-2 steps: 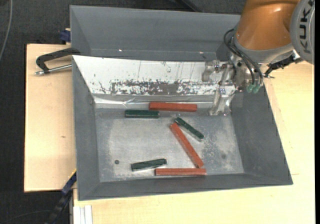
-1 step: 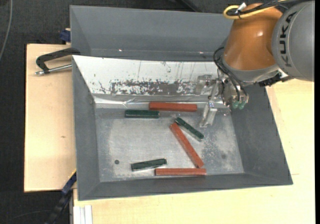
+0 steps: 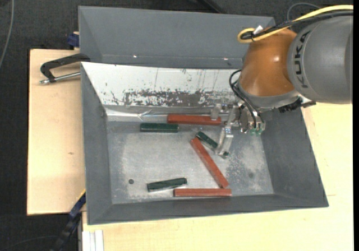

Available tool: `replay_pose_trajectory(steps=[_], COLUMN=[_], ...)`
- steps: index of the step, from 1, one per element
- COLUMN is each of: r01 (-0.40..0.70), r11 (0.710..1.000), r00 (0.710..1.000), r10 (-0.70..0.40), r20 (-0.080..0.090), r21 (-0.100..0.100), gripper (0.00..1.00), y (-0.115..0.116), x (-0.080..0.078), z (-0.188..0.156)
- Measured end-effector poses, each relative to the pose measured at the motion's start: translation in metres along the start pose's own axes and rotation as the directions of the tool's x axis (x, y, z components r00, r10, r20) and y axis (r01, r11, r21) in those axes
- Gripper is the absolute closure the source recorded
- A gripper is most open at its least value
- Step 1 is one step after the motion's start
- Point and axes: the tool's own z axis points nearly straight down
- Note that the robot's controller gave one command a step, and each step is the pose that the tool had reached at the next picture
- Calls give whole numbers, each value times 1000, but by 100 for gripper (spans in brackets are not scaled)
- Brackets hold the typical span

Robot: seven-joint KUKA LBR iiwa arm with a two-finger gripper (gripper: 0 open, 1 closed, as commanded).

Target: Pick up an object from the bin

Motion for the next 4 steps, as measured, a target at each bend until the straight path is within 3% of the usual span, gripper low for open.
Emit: replay_pose_trajectory(steps=[1,2,3,4], r01=[-160,-296,-408,-408], r11=[987,955,913,913], r00=[987,955,913,913], r10=[160,296,408,408], r20=[7,6,4,4], r21=[-1,-2,-1,-1], gripper=[0,0,100,100], y=[6,4,15,15], x=[8,33,32,32], z=[-22,19,37,37])
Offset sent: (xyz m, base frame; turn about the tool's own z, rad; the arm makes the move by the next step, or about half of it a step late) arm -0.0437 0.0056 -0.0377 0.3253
